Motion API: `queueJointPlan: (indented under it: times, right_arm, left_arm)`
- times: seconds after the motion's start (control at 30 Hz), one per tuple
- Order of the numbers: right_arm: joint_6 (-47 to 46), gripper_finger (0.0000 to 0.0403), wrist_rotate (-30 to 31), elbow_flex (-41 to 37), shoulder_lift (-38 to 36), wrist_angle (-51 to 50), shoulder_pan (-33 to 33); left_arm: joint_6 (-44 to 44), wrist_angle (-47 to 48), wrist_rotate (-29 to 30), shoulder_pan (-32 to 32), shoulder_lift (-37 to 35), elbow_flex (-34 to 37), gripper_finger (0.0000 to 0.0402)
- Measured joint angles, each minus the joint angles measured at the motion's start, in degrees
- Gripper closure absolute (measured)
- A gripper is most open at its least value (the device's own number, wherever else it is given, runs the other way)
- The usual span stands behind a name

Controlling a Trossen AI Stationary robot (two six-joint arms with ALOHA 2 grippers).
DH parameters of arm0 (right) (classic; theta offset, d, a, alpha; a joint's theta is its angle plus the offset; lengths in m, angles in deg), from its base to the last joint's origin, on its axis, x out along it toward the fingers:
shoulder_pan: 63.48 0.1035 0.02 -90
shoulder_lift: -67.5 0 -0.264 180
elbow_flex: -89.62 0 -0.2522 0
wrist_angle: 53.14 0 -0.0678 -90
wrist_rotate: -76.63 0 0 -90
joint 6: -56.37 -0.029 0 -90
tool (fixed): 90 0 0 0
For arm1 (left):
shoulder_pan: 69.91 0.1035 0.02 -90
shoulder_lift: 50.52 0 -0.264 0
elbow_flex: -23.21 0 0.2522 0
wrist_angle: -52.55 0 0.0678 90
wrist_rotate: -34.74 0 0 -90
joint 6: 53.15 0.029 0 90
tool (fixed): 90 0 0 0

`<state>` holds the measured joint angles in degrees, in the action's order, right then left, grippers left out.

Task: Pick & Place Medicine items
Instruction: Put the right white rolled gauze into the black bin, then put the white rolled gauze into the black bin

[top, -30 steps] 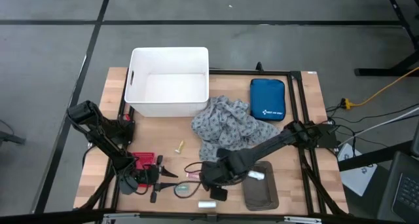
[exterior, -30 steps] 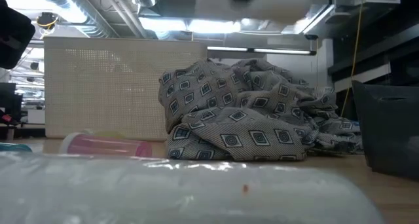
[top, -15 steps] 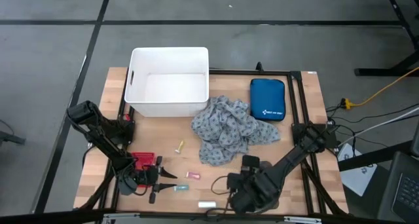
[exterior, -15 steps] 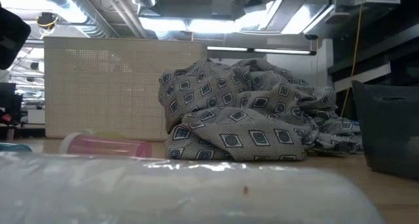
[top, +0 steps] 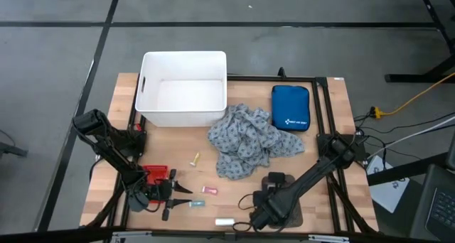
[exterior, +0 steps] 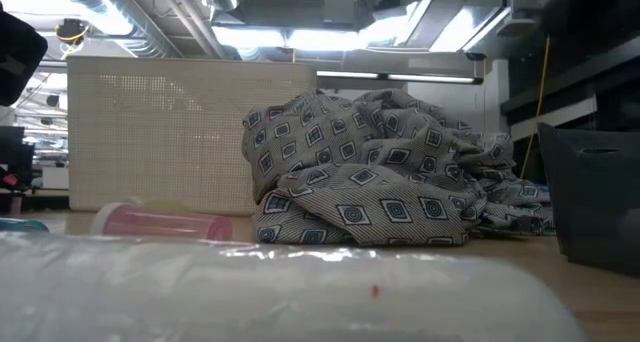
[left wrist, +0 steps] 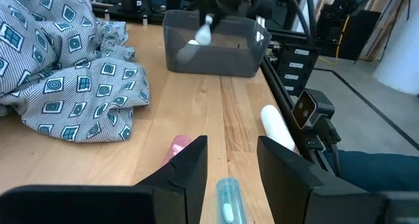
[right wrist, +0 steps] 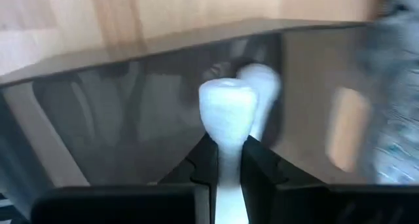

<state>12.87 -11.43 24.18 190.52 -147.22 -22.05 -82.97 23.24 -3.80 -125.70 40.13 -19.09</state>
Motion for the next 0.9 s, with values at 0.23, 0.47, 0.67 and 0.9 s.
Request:
queueJointPlan:
  times: [0.23,0.47,0.67,0.9]
  right_arm:
    - [-1.27,0.0349,-2.36,-5.11,0.00,5.57,-0.07]
    - [-3.77,0.0278,-1.04,-5.11,0.00,5.60,-0.07]
    - [-4.05,0.0214,-0.88,-5.10,0.00,5.52,0.00]
    - [-3.28,0.0178,-0.89,-5.10,-2.30,5.11,0.09]
  left_arm:
    - [0.02,0.00,-0.04,0.00,0.00,0.00,0.0272]
    - [0.04,0.00,-0.09,0.00,0.00,0.00,0.0272]
    - [0.06,0.00,-0.10,0.00,0.00,0.00,0.0272]
    - [0.84,-0.02,0.02,0.00,0.00,0.00,0.0272]
